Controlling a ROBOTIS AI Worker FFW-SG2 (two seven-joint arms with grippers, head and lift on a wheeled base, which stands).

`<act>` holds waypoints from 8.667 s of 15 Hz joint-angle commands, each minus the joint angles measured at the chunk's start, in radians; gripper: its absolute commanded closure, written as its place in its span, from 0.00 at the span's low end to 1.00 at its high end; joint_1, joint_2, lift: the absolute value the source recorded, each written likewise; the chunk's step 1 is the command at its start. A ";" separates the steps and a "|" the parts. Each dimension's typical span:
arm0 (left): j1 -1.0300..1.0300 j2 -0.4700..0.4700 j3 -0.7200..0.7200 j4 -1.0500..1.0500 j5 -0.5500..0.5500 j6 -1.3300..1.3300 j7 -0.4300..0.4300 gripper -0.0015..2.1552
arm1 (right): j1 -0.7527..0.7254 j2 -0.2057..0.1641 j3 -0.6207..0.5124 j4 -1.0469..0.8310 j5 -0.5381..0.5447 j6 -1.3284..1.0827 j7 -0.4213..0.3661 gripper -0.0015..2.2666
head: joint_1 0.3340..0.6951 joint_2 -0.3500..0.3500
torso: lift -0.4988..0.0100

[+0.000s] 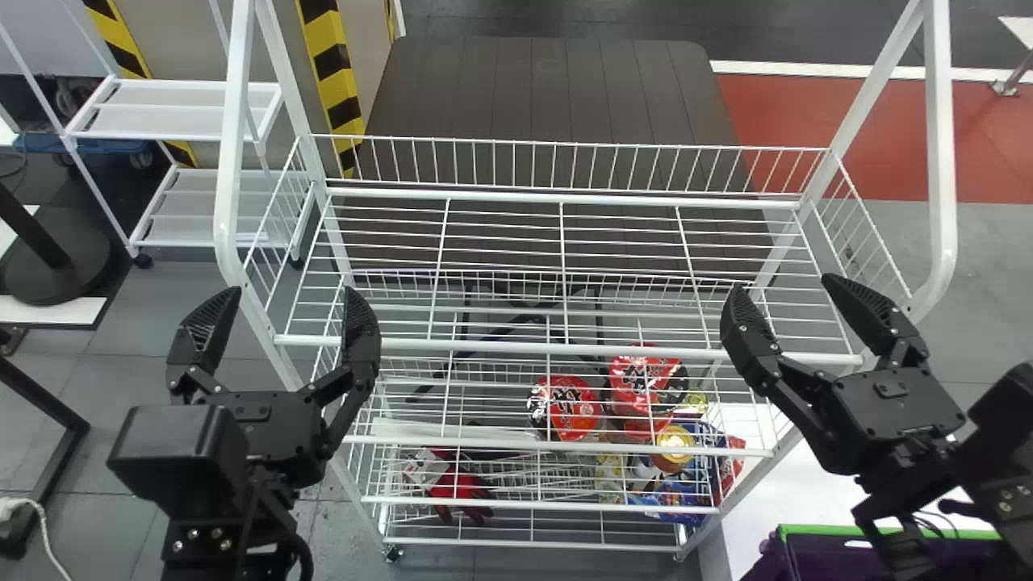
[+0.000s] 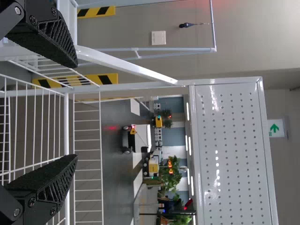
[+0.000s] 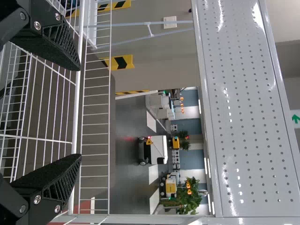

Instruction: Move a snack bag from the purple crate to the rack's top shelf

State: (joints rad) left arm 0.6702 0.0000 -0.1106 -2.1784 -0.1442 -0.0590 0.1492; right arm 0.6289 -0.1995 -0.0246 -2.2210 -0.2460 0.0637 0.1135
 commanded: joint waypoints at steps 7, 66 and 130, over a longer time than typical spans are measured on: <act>0.009 -0.003 0.000 -0.004 0.003 -0.012 -0.014 0.07 | 0.002 -0.001 -0.002 -0.002 -0.002 0.000 0.002 0.08 | 1.00 0.47 | 0.98; 0.003 -0.003 0.014 0.009 0.029 -0.021 -0.019 0.07 | 0.029 0.006 -0.018 0.037 -0.021 -0.077 0.025 0.08 | 1.00 0.47 | 0.57; 0.032 -0.003 0.020 0.029 0.034 -0.107 0.009 0.07 | 0.048 -0.009 -0.058 0.003 -0.068 -0.009 0.006 0.09 | 1.00 0.44 | 0.07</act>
State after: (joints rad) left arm 0.7019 0.0000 -0.0906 -2.1501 -0.1104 -0.1663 0.1580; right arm 0.6743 -0.2088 -0.0773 -2.1986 -0.3070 0.0112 0.1223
